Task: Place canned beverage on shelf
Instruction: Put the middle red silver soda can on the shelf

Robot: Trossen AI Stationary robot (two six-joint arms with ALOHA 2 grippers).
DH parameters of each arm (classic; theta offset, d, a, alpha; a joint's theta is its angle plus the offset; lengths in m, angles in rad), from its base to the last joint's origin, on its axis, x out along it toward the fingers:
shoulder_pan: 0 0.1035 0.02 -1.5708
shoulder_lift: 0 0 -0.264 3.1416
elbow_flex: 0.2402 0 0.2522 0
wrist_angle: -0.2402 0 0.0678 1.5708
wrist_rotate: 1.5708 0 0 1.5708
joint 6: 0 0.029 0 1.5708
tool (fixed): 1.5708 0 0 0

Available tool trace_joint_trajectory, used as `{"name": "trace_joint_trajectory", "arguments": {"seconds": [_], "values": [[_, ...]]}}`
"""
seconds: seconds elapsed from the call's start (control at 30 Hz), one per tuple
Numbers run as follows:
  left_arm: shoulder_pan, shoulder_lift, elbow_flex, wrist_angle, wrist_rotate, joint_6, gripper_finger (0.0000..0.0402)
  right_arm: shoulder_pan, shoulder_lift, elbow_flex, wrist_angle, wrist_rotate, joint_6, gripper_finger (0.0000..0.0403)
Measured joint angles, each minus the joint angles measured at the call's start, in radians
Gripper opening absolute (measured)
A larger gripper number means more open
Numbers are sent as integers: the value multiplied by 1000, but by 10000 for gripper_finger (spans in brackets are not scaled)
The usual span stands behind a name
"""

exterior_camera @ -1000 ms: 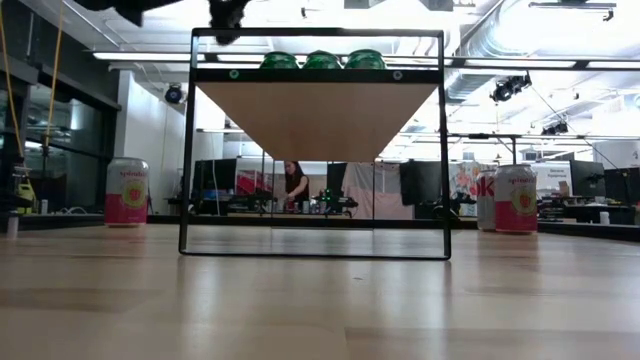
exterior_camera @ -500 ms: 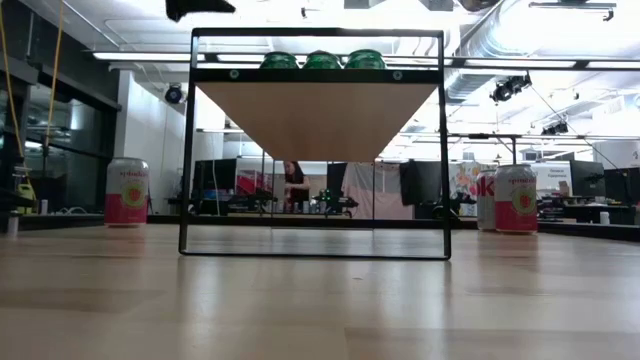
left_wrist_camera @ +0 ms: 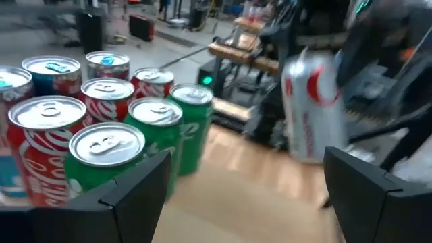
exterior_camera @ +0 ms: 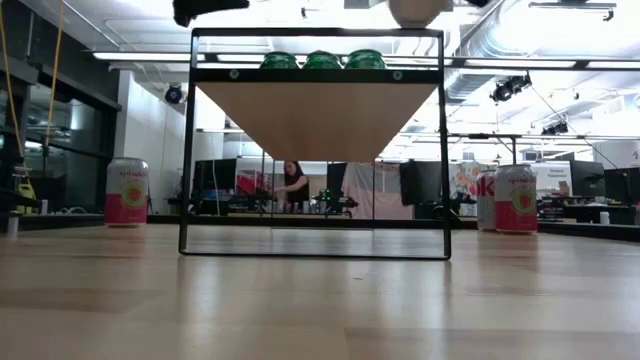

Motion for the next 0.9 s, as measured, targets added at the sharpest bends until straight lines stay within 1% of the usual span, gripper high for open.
{"name": "trace_joint_trajectory", "arguments": {"seconds": [0.07, 0.13, 0.2, 0.3, 0.5, 0.63, 0.73, 0.9], "values": [[-5, 37, -2, 32, -17, 73, 314, 0, 11, -44, 134, 58, 13, 292], [-5, 77, -1, 92, -4, 136, 314, 0, 41, -58, 232, 106, 19, 292], [-5, 121, -1, 166, 39, 181, 314, 0, 81, -58, 278, 157, 2, 292], [-5, 182, -1, 244, 90, 214, 314, -7, 140, -36, 277, 210, -21, 292], [-5, 258, -1, 266, 93, 159, 314, -15, 220, 34, 291, 222, -63, 292], [-3, 294, -1, 285, 93, 146, 314, -14, 269, 77, 293, 199, -92, 292], [-3, 325, -1, 335, 126, 146, 314, -14, 300, 100, 297, 188, -112, 292], [-3, 347, -1, 340, 151, 121, 314, -14, 319, 111, 307, 165, -131, 292]]}}
